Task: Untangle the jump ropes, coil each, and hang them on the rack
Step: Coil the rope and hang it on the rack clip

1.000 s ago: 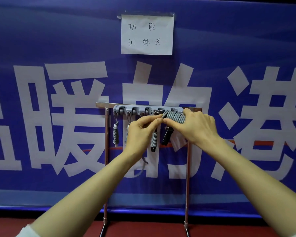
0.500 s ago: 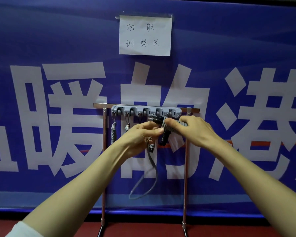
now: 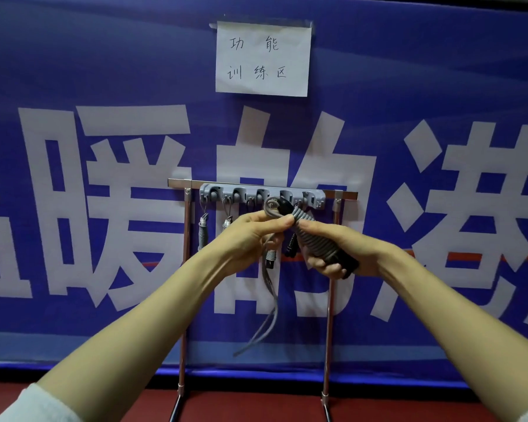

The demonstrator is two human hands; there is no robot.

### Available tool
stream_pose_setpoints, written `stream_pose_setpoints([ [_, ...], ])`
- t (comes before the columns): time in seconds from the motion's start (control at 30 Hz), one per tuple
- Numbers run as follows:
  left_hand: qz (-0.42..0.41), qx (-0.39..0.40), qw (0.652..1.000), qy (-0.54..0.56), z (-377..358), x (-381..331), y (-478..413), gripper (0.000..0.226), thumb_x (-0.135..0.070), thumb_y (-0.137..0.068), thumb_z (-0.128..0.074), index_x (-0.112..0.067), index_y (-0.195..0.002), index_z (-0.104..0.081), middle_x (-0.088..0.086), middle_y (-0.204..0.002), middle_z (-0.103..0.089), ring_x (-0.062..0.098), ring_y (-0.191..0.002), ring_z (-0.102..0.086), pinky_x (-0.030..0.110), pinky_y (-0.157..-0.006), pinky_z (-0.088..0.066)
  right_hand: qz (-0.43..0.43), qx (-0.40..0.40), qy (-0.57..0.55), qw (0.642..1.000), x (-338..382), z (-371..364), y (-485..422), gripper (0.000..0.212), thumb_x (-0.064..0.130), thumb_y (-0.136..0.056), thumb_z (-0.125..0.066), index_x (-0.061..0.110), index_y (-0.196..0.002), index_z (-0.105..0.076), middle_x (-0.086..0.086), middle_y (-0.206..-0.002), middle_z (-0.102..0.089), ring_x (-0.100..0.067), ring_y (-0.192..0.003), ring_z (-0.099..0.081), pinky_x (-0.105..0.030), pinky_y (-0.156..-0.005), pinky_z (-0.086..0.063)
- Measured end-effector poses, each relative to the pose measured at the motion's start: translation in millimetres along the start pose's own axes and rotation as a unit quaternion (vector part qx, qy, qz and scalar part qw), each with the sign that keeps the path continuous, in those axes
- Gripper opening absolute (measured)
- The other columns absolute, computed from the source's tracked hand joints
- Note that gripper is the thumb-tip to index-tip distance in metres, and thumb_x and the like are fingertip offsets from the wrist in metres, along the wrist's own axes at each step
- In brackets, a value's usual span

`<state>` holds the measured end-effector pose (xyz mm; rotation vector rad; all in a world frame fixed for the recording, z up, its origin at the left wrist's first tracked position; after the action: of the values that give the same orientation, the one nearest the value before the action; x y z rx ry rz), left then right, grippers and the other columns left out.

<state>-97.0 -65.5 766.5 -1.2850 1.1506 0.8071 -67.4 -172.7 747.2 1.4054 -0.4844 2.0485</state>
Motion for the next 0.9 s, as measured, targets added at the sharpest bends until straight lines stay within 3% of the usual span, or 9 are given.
stream_pose_setpoints([
  [0.1,-0.001,-0.031,0.999,-0.004,10.1,8.6,0.5,0.018,-0.013,-0.090,-0.061,-0.004,-0.104,-0.068,-0.006,-0.077,-0.070,0.000,-0.059,-0.057,0.018,-0.069,-0.045,0.039,-0.029,0.024,0.999,11.7,0.0,-3.1,0.043,0.055,-0.082,-0.056,0.018,-0.103,-0.060,-0.009,-0.083,-0.060,-0.016,-0.062,-0.057,-0.026,-0.045,-0.050],
  [0.2,-0.008,-0.052,0.999,-0.009,17.1,16.4,1.2,0.026,-0.013,-0.087,-0.064,0.000,-0.109,-0.066,-0.008,-0.072,-0.069,-0.001,-0.056,-0.058,0.038,-0.091,-0.037,0.063,-0.075,0.102,0.990,20.7,1.8,-6.8,0.039,0.054,-0.082,-0.054,0.022,-0.101,-0.065,-0.013,-0.091,-0.063,-0.017,-0.074,-0.063,-0.035,-0.065,-0.058],
  [0.27,-0.017,-0.060,0.998,-0.010,18.5,17.9,0.9,0.019,-0.011,-0.088,-0.063,-0.002,-0.105,-0.066,-0.010,-0.070,-0.069,-0.002,-0.053,-0.057,0.035,-0.087,-0.038,0.059,-0.080,0.116,0.988,20.5,-0.5,-8.3,0.034,0.053,-0.090,-0.049,0.025,-0.097,-0.065,-0.012,-0.086,-0.063,-0.019,-0.070,-0.062,-0.034,-0.063,-0.056],
  [0.33,-0.028,-0.058,0.998,-0.020,16.6,16.7,0.5,0.015,-0.012,-0.088,-0.063,-0.005,-0.101,-0.068,-0.007,-0.076,-0.069,-0.002,-0.056,-0.055,0.023,-0.073,-0.039,0.050,-0.106,0.113,0.987,19.1,-0.2,-8.8,0.051,0.063,-0.089,-0.043,0.017,-0.086,-0.065,-0.010,-0.073,-0.062,-0.017,-0.058,-0.059,-0.031,-0.054,-0.052],
  [0.43,-0.040,-0.057,0.997,-0.047,15.1,14.9,0.4,0.025,-0.021,-0.080,-0.069,-0.007,-0.101,-0.069,0.000,-0.084,-0.067,0.005,-0.066,-0.051,0.017,-0.061,-0.040,0.059,-0.160,0.117,0.978,18.4,5.7,-11.3,0.067,0.071,-0.082,-0.047,0.007,-0.076,-0.064,-0.011,-0.063,-0.062,-0.019,-0.049,-0.056,-0.026,-0.046,-0.048],
  [0.57,0.007,-0.009,1.000,-0.015,13.2,21.3,0.4,0.037,-0.033,-0.081,-0.067,-0.008,-0.109,-0.068,0.008,-0.102,-0.068,0.019,-0.080,-0.056,0.033,-0.084,-0.043,0.100,-0.190,0.152,0.965,23.6,10.2,-9.7,0.070,0.073,-0.080,-0.046,0.006,-0.070,-0.065,-0.014,-0.060,-0.063,-0.026,-0.048,-0.057,-0.029,-0.045,-0.048],
  [0.63,0.071,0.031,0.995,0.065,8.8,30.7,3.8,0.039,-0.041,-0.089,-0.056,-0.008,-0.107,-0.065,0.006,-0.094,-0.066,0.012,-0.065,-0.049,0.026,-0.073,-0.043,0.127,-0.207,0.177,0.954,26.4,14.0,-7.8,0.071,0.074,-0.078,-0.047,0.007,-0.066,-0.067,-0.017,-0.060,-0.063,-0.028,-0.048,-0.056,-0.029,-0.046,-0.047],
  [0.73,0.159,0.102,0.979,0.080,1.8,45.0,13.6,0.044,-0.041,-0.098,-0.041,-0.004,-0.107,-0.063,0.003,-0.085,-0.063,0.008,-0.064,-0.049,0.020,-0.063,-0.046,0.153,-0.215,0.225,0.938,26.9,17.0,-6.9,0.080,0.076,-0.077,-0.045,-0.002,-0.070,-0.063,-0.012,-0.059,-0.063,-0.028,-0.051,-0.057,-0.030,-0.051,-0.046],
  [0.9,0.198,0.114,0.969,0.091,-2.9,50.9,16.9,0.031,-0.030,-0.091,-0.051,-0.010,-0.088,-0.075,-0.001,-0.079,-0.063,0.006,-0.063,-0.051,0.018,-0.064,-0.046,0.188,-0.215,0.232,0.930,31.7,16.4,-1.5,0.084,0.075,-0.078,-0.044,-0.008,-0.073,-0.057,-0.023,-0.062,-0.059,-0.020,-0.049,-0.055,-0.023,-0.050,-0.043],
])
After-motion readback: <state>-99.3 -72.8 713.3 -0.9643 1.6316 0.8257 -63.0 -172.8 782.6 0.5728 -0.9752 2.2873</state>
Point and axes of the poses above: each hand's wrist, its own y-axis away from the middle knuckle, its own z-axis out of the back of the hand, x = y × z, the point moved 9 cm from there along -y, towards the middle knuckle
